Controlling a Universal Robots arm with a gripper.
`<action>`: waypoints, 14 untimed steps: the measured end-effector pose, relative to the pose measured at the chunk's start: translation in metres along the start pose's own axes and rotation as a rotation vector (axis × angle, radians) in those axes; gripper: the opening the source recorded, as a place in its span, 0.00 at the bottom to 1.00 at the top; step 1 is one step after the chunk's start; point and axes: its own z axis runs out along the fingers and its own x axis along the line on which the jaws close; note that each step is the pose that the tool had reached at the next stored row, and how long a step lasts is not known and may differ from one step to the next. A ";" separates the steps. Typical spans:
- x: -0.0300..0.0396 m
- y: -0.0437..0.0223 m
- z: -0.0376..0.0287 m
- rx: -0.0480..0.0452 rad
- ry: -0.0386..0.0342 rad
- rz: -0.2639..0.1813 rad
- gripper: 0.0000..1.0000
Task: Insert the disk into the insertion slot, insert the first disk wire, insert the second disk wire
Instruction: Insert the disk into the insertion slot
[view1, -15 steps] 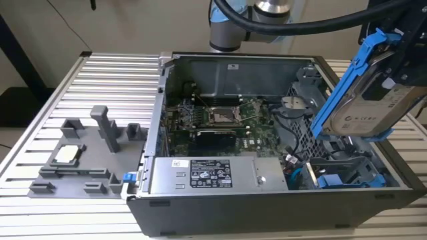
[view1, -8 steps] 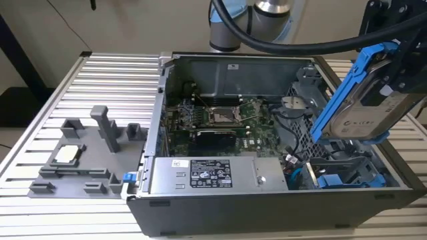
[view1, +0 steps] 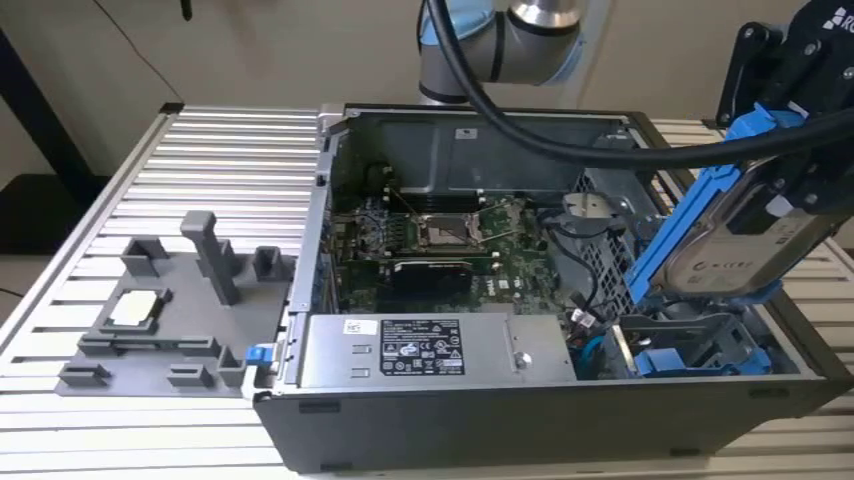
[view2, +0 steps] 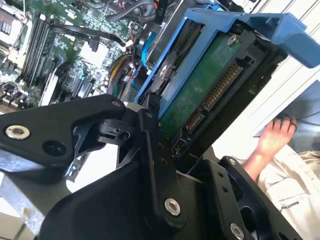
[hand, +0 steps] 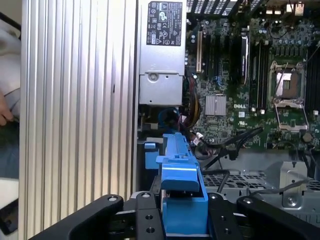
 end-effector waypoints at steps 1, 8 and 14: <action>0.0007 -0.0008 0.0012 0.0000 -0.0001 0.000 0.33; 0.0037 -0.0056 0.0101 0.0000 0.0002 -0.004 0.33; 0.0049 -0.0086 0.0189 0.0013 0.0003 -0.005 0.33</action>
